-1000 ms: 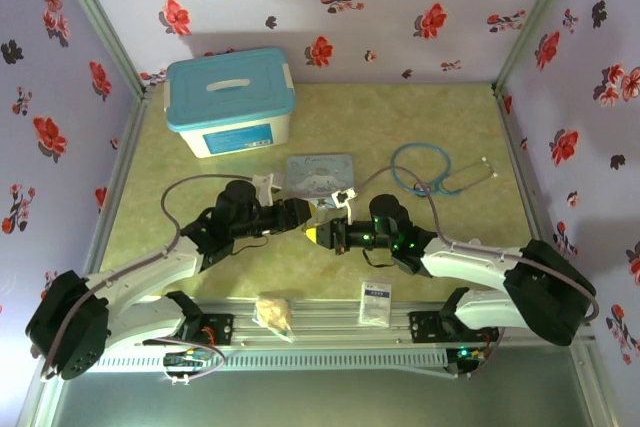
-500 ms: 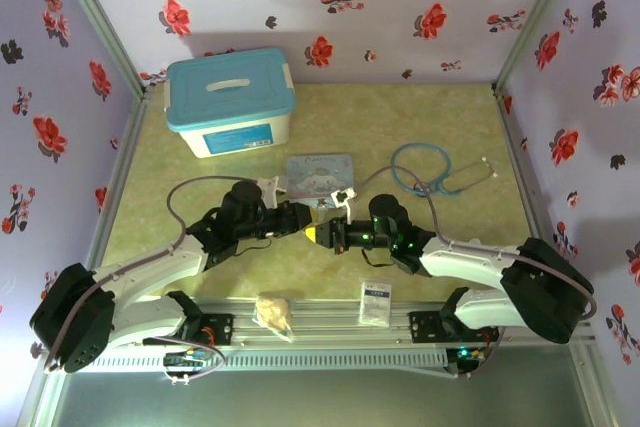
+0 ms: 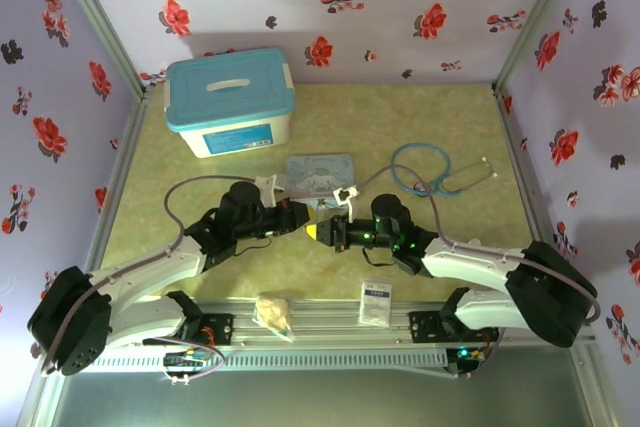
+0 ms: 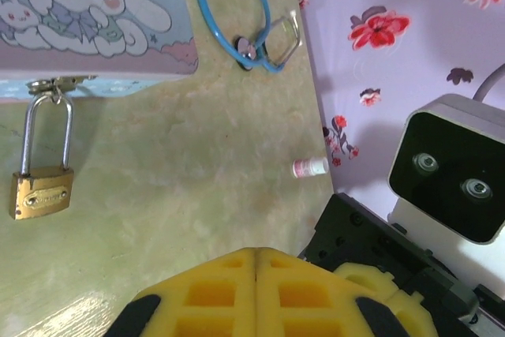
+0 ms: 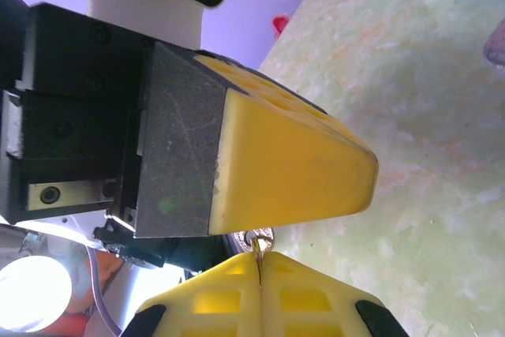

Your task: Unlock the padlock with the key

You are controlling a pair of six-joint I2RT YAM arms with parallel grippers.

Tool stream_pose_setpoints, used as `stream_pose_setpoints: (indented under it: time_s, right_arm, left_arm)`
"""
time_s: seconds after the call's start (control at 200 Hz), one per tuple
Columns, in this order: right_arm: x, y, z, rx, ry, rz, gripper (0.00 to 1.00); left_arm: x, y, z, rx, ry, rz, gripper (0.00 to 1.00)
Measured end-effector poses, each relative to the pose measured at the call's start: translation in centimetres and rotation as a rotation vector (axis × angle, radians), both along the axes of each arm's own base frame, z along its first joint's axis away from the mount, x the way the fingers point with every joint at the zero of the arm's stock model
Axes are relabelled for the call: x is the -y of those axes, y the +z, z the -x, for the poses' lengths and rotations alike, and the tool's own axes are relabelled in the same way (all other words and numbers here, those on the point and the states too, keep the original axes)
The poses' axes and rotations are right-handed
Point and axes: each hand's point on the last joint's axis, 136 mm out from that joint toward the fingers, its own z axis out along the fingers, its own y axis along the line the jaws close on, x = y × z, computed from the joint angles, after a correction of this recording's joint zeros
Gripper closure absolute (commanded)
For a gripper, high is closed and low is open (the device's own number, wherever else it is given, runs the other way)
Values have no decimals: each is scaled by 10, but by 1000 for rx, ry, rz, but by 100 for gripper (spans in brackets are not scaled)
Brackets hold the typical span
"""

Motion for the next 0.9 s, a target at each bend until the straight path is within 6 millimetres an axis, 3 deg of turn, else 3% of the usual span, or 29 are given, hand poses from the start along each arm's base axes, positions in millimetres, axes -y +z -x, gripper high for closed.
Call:
stream_pose_setpoints:
  time_s: [0.145,0.28,0.325,0.38,0.415,0.645,0.9]
  right_arm:
    - [7,7,-5,29,-55,-14,96]
    - [19,1,-14,36,-136,4,92]
    - [23,-1,-16,34,-158,10,83]
    - [25,-1,-18,27,-181,10,59]
    - [26,0,-19,21,-191,4,55]
    - [17,4,-26,-47,-221,-115,51]
    - [-10,0,-27,-118,-176,-233,49]
  left_arm:
    - [-2,8,-6,23,53,32,100]
    - [-4,6,-13,14,97,50,100]
    - [-4,4,-15,8,106,49,100]
    - [-5,2,-17,3,124,48,100]
    - [-6,1,-19,3,136,48,100]
    - [-19,-4,-23,33,247,66,100]
    - [-23,27,-26,132,316,175,100]
